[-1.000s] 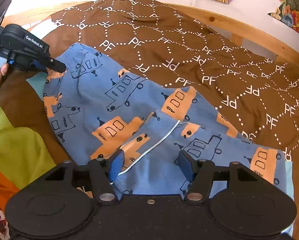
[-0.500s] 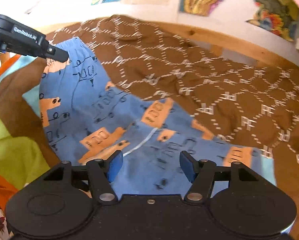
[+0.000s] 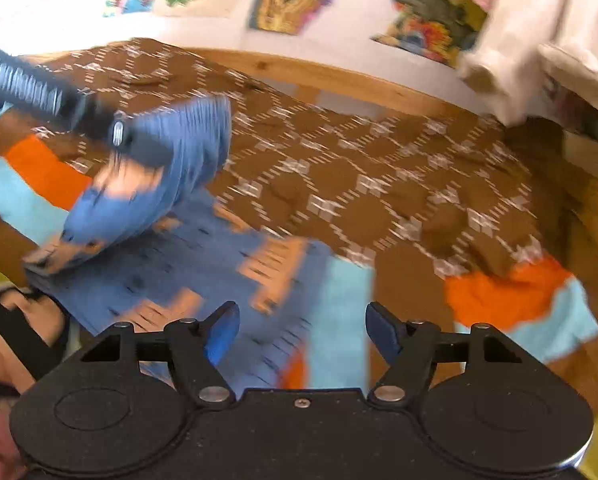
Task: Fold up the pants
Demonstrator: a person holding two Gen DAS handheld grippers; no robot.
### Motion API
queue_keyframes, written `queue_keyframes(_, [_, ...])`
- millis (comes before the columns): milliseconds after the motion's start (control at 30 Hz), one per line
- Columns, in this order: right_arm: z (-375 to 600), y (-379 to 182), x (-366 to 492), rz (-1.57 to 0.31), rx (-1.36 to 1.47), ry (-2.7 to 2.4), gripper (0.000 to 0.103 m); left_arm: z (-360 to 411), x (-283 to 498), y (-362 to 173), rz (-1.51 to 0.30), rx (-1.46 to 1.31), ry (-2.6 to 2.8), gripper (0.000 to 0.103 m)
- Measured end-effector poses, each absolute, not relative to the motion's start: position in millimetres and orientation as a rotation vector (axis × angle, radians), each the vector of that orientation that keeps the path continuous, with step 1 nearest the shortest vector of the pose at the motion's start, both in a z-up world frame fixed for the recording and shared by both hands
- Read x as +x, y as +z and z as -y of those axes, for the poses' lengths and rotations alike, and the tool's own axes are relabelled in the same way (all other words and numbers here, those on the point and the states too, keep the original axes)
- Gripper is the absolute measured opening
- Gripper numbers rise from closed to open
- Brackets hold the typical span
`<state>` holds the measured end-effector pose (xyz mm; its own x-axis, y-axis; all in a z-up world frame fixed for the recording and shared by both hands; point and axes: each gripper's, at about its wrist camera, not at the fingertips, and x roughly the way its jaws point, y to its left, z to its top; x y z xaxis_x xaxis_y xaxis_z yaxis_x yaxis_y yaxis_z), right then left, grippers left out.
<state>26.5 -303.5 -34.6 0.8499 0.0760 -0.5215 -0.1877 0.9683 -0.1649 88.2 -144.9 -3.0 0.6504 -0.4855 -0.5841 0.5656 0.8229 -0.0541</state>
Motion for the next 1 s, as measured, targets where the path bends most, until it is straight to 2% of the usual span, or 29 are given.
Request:
queue_keyframes(67, [318.0,-37.7,22.7,-0.551,-0.201,0.102,0.073,159.1,87.4,-22.9,-0.647,0.177,-0.613,0.032])
queue_keyframes(133, [329.2,-41.0,19.8,-0.559,-0.189,0.072,0.073,168.9,79.8,-34.7,-0.665,0.224,-0.615,0.057])
queue_keyframes(233, [339.3,-44.2,17.3,-0.563,-0.169,0.047,0.074,166.7,62.3,-40.7,-0.631,0.273,-0.637,0.066])
queue_keyframes(300, [340.8,-43.9,19.7,-0.561,-0.164,0.045,0.075,161.4,54.5,-42.8,-0.627,0.307,-0.624,0.066])
queue_keyframes(433, [338.4,-37.9,23.7,-0.547,-0.109,0.084,0.076,152.1,47.1,-50.2,-0.634,0.354,-0.576,0.066])
queue_keyframes(500, [335.8,-32.5,30.5,-0.541,-0.043,0.133,0.081,148.6,45.6,-53.2,-0.638,0.366,-0.564,0.065])
queue_keyframes(833, [322.9,-26.7,89.5,-0.616,0.247,0.371,0.081,149.7,44.0,-58.8,-0.634,0.402,-0.567,0.040])
queue_keyframes(933, [324.4,-31.9,103.1,-0.650,0.332,0.379,0.075,148.9,46.0,-61.6,-0.643,0.396,-0.565,0.033])
queue_keyframes(1000, [326.7,-37.5,110.9,-0.687,0.392,0.361,0.064,147.7,47.0,-62.0,-0.644,0.391,-0.566,0.025])
